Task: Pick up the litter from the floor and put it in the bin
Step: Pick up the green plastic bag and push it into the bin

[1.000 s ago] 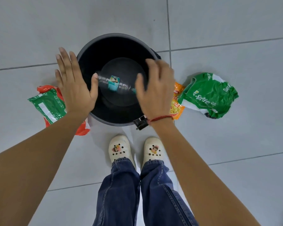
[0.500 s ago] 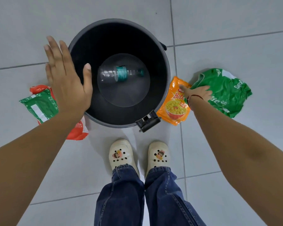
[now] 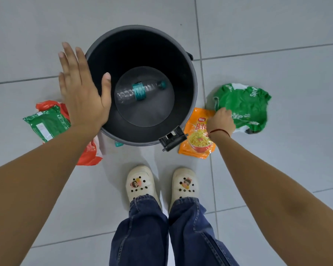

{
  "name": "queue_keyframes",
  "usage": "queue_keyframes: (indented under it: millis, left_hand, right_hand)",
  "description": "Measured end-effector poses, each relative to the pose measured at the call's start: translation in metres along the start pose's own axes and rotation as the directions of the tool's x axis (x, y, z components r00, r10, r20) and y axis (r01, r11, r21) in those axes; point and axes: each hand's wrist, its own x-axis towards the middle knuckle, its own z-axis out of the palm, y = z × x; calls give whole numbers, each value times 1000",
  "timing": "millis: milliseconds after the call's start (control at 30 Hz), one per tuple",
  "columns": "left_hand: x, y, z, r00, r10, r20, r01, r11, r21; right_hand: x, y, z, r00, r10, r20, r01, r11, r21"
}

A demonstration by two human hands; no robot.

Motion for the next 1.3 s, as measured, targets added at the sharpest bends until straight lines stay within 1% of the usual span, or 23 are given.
queue_keyframes:
  millis: [67, 133, 200, 233, 300, 367, 400, 467, 600, 667, 700, 767, 800, 833, 933, 967, 1067, 1133, 1167, 1200, 1233, 1267, 1300]
  left_hand:
    - [-2, 3, -1, 999, -14, 31, 14, 1000, 13]
    - [-4, 4, -5, 997, -13, 74, 11, 999, 30]
    - [-5, 3, -11, 993, 8, 121, -15, 999, 52]
    - [-6, 1, -14, 990, 20, 139, -28, 998, 61]
    - [-10, -3, -18, 987, 38, 156, -48, 997, 65]
    - [-16, -5, -19, 984, 42, 171, -52, 997, 51]
    - [-19, -6, -19, 983, 39, 177, -47, 998, 41]
    - [-20, -6, -21, 982, 27, 185, -31, 999, 22]
    - [-19, -4, -22, 983, 2, 183, 5, 999, -37]
    - [-19, -3, -20, 985, -15, 172, 27, 997, -67]
    - [-19, -2, -18, 986, -22, 164, 34, 997, -70]
    - [-19, -1, -14, 988, -42, 146, 52, 997, -62]
    - [-19, 0, -12, 989, -52, 137, 60, 996, -60]
    - [-19, 0, -10, 990, -59, 128, 67, 996, -62]
    - [-19, 0, -7, 992, -62, 113, 71, 995, -71]
    - [-18, -1, -6, 992, -62, 110, 70, 995, -69]
    - [-19, -1, -7, 992, -53, 114, 59, 997, -50]
    - [-19, -1, -7, 992, -52, 115, 55, 998, -27]
    - [-19, 0, -8, 992, -53, 117, 55, 998, -15]
    - [-20, 0, -9, 991, -52, 121, 53, 999, -4]
    - [-20, -1, -9, 991, -52, 127, 52, 999, 7]
    - [-20, 0, -9, 989, -53, 135, 51, 999, 16]
    - [-20, 0, -9, 989, -56, 140, 53, 998, 23]
  right_hand:
    - [-14, 2, -25, 990, -83, -111, 83, 997, -7]
    - [-27, 3, -60, 969, -115, -221, 121, 993, 16]
    - [-42, 1, -103, 941, -101, -322, 147, 982, 121]
    - [-52, -1, -123, 922, -105, -372, 190, 962, 198]
    - [-79, -10, -159, 850, -186, -493, 374, 872, 317]
    - [-113, -22, -183, 756, -316, -572, 558, 769, 313]
    - [-130, -30, -187, 722, -391, -570, 620, 731, 285]
    - [-156, -45, -177, 685, -524, -506, 685, 700, 202]
    - [-168, -72, -124, 713, -655, -250, 666, 744, -50]
    - [-161, -88, -103, 746, -665, -34, 658, 744, -115]
    - [-156, -98, -97, 763, -642, 76, 647, 754, -113]
    - [-147, -120, -88, 772, -605, 196, 625, 778, -62]
    - [-144, -133, -84, 757, -612, 231, 633, 774, -22]
    - [-142, -145, -80, 725, -634, 270, 653, 757, 26]
    - [-138, -174, -55, 579, -700, 417, 689, 694, 208]
    - [-134, -178, -47, 547, -705, 452, 693, 684, 227]
    - [-112, -176, -36, 522, -643, 561, 663, 719, 207]
    - [-100, -170, -38, 496, -644, 583, 680, 705, 200]
    - [-98, -166, -44, 482, -675, 559, 715, 671, 194]
    - [-99, -161, -51, 477, -722, 502, 755, 629, 188]
    - [-103, -154, -60, 479, -775, 413, 788, 587, 187]
    - [-105, -146, -69, 484, -831, 273, 815, 542, 204]
    - [-107, -135, -79, 486, -870, 86, 839, 491, 232]
